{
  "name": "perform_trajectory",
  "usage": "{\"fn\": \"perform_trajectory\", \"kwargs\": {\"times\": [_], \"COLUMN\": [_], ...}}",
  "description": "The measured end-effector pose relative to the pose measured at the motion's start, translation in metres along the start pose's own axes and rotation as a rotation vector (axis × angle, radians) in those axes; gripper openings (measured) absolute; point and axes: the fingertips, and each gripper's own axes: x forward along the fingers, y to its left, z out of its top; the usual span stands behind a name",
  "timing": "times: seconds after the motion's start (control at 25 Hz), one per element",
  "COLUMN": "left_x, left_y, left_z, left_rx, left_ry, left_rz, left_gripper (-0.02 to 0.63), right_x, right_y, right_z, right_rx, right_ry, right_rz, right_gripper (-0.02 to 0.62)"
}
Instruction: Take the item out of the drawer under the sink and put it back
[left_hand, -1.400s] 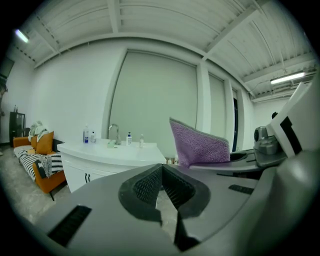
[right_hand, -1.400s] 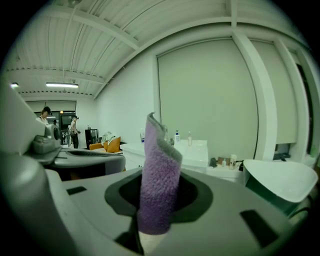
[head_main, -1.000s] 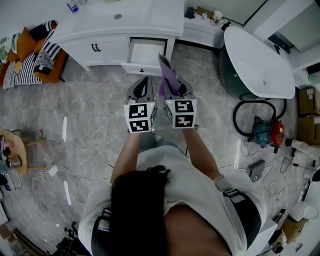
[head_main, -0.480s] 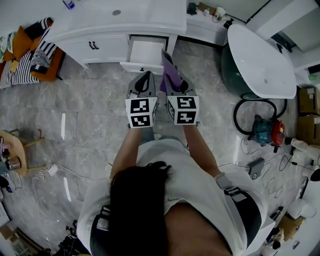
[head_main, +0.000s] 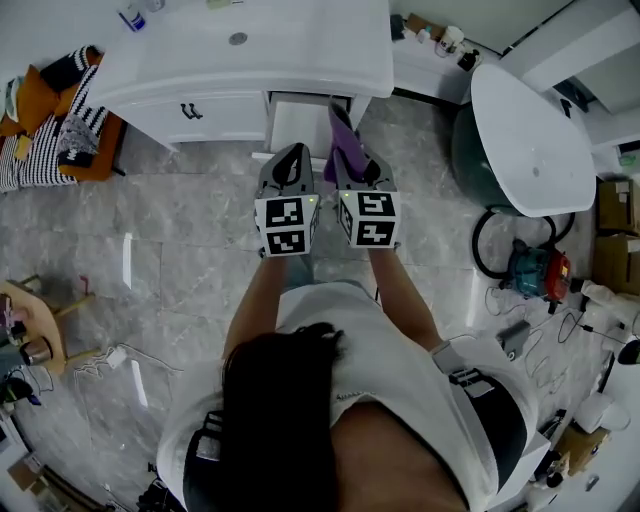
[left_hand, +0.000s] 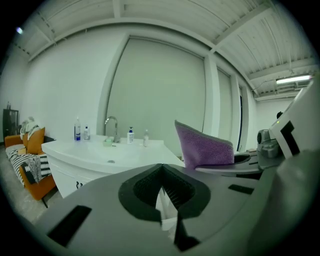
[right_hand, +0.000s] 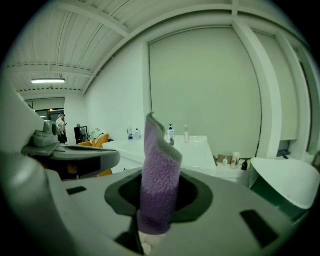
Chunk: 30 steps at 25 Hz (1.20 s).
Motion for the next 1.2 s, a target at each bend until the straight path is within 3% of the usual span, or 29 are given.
{"fn": "perform_trajectory", "kwargs": {"times": [0.6, 1.2], "left_x": [0.092, 0.132], "left_y": [0.079, 0.093], "left_z": [0.013, -0.011], "left_rx": [-0.046, -0.056], "left_ry": [0.062, 0.127], "left_rz": [-0.069, -0.091], "left_gripper": [0.003, 0.003], "right_x": [0.115, 0.161], "right_y": [0.006, -0.004], "right_z": [0.022, -0.024], "right_rx": [0.011, 0.071], "right_ry": [0.082, 0.187], "right_rz": [-0.051, -0.066], "right_gripper": [0.123, 0.123]}}
